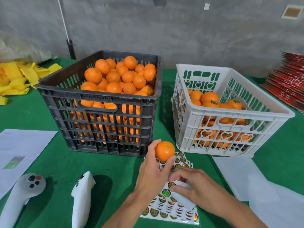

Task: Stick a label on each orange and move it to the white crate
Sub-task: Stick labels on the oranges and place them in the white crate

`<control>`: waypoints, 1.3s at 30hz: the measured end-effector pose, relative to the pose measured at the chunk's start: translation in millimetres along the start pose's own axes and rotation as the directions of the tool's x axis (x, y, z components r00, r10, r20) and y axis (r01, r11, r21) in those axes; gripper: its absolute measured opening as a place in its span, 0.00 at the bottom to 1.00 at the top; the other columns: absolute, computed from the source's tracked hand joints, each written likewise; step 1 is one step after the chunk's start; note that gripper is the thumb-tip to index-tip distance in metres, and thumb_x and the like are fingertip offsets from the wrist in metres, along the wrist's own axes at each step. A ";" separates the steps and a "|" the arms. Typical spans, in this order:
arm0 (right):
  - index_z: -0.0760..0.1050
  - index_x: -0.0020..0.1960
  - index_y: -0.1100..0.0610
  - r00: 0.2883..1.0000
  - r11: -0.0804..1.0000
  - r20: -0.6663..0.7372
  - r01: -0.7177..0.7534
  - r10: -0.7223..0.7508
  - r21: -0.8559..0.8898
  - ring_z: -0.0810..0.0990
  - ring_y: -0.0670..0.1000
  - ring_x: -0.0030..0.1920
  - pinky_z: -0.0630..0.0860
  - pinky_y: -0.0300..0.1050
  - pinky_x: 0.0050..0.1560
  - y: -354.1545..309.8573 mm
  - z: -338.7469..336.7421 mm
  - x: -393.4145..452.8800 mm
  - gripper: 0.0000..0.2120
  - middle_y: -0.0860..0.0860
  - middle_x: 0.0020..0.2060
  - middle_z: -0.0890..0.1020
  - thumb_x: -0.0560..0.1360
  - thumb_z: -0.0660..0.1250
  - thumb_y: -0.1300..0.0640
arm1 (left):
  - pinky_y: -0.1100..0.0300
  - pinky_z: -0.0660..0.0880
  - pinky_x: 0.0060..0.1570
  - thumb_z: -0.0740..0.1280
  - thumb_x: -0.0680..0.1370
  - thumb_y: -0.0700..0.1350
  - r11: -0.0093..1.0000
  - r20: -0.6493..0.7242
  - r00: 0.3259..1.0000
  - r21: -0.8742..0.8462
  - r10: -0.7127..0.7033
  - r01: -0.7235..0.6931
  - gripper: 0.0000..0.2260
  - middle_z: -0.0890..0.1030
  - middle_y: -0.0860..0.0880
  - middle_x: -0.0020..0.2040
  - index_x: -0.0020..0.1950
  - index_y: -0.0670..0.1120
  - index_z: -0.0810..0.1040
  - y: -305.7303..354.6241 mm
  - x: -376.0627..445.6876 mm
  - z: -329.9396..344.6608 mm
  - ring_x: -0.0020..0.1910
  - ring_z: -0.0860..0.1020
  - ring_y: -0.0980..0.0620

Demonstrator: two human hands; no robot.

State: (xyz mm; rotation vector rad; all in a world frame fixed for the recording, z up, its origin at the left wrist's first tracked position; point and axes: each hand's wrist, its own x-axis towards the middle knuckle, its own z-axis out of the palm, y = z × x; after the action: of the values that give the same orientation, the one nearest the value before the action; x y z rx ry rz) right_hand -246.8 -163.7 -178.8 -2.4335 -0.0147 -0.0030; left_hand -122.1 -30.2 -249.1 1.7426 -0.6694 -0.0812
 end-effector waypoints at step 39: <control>0.84 0.52 0.53 0.753 0.847 -0.483 0.182 -0.447 -0.500 0.73 0.46 0.42 0.70 0.44 0.42 42.4 56.2 -17.8 0.05 0.46 0.47 0.78 0.78 0.73 0.54 | 0.47 0.84 0.47 0.71 0.77 0.66 0.946 0.289 0.957 -0.304 -0.018 0.110 0.29 0.84 0.48 0.51 0.73 0.67 0.62 -2.3 7.9 -7.6 0.41 0.87 0.44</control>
State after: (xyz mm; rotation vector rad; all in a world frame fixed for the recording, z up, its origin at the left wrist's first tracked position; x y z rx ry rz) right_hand -264.2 -159.5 -249.2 -2.7211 -0.1779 -1.0236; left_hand -111.6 -27.0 -246.7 1.4511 -0.7609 -0.4685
